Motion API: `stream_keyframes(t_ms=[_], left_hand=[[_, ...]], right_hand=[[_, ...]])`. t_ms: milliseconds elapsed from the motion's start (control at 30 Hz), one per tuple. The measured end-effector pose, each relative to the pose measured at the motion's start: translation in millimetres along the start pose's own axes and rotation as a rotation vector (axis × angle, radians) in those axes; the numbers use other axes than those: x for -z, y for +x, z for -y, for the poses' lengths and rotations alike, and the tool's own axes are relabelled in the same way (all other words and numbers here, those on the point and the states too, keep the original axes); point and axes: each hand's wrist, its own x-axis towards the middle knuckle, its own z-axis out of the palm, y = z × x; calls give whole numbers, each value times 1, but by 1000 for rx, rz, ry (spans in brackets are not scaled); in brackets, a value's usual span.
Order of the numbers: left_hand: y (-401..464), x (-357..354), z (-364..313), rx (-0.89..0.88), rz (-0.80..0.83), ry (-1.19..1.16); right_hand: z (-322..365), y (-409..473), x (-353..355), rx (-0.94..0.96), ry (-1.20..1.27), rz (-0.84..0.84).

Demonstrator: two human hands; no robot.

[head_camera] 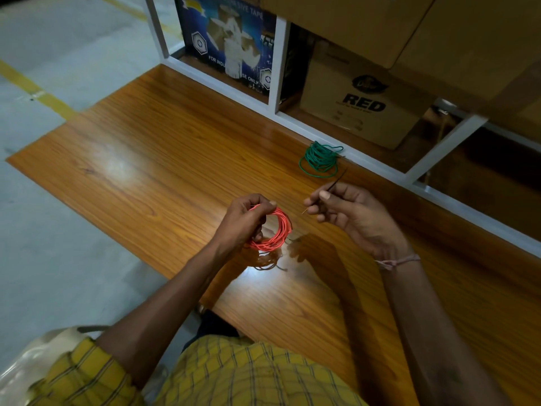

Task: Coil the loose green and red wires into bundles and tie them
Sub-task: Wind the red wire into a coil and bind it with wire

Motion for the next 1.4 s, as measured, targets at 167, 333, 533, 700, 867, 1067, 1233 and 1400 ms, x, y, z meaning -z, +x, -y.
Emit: stream_keyframes(t_ms=[167,333,533,700,867,1067,1233,1400], left_hand=[[1,-2,-1,13,-17,-10],[4,-10,-4,30,-56,-5],[7,-13,-8,31,-77,-20],[8,-10,-12,38,-100,6],[10,-6,-9,58,-115,39],[7,-7,-10,68,-92,42],[8,-6,-11,66,-121,68],[10,-4,-9,80,-145,58]], right_hand=[[4,3,-11,17,25,64],[-1,5,-25,22,-65,111],[-5,6,-33,104,-342,97],[3,0,-31,183,-426,105],[13,-3,-28,219,-442,129],[1,7,-26,210,-543,102],[-3,8,-31,304,-620,77],[4,2,-33,353,-554,89]])
